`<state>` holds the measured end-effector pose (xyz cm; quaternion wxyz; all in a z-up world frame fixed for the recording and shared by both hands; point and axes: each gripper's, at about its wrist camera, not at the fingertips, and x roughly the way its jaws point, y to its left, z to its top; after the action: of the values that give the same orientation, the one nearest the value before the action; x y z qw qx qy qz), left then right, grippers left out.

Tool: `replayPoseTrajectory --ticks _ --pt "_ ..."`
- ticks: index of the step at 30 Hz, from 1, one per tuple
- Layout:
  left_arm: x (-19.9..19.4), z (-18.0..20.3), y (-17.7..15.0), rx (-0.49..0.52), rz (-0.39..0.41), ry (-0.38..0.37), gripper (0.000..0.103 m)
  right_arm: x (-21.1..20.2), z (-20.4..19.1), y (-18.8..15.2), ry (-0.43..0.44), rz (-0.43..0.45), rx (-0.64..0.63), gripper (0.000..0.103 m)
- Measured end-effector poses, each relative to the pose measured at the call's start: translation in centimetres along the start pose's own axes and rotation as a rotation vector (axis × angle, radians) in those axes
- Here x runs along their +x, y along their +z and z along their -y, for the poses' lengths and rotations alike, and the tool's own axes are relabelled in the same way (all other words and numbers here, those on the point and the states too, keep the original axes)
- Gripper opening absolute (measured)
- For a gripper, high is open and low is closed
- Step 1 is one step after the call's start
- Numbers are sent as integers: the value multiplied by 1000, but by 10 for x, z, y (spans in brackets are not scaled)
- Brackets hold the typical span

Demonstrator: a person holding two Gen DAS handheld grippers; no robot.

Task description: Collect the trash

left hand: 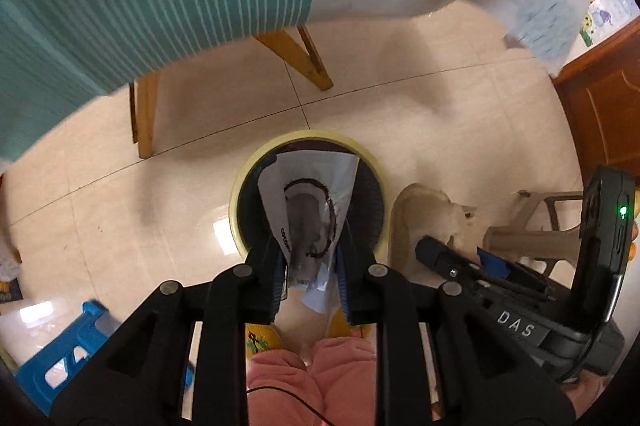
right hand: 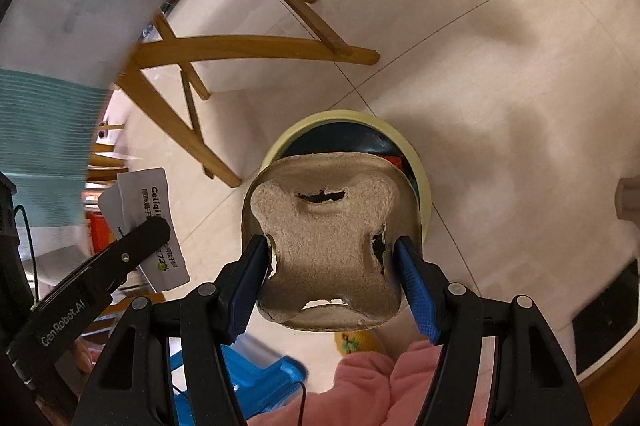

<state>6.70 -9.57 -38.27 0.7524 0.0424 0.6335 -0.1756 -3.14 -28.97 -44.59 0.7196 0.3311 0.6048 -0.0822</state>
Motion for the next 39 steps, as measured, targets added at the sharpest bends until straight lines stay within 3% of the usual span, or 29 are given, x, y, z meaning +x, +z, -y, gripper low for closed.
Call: replayPoseTrajectory --ticks 2,4,7,11,12,17,21,30,39 --pt "22 -5 1 6 1 0 19 17 5 2 -11 -8 -7 65" --pt "41 -7 3 11 0 4 26 34 10 5 -20 -15 -7 65" --pt "65 -10 6 20 -13 10 40 53 15 9 -34 -26 -12 65" --pt "88 -17 12 29 -23 23 70 74 18 12 -57 -49 -29 66" --pt "90 -19 13 26 -23 23 73 77 16 13 -60 -53 -32 66" --pt "90 -29 16 10 -7 46 79 91 -1 22 -73 -67 -68 67" --pt "79 -42 16 -19 9 69 79 84 -21 24 -88 -56 -109 93" --pt "40 -53 6 -76 25 83 79 39 -54 21 -83 18 -159 93" --pt "-38 -30 -11 -79 31 55 79 -53 -82 6 -70 60 -174 93"
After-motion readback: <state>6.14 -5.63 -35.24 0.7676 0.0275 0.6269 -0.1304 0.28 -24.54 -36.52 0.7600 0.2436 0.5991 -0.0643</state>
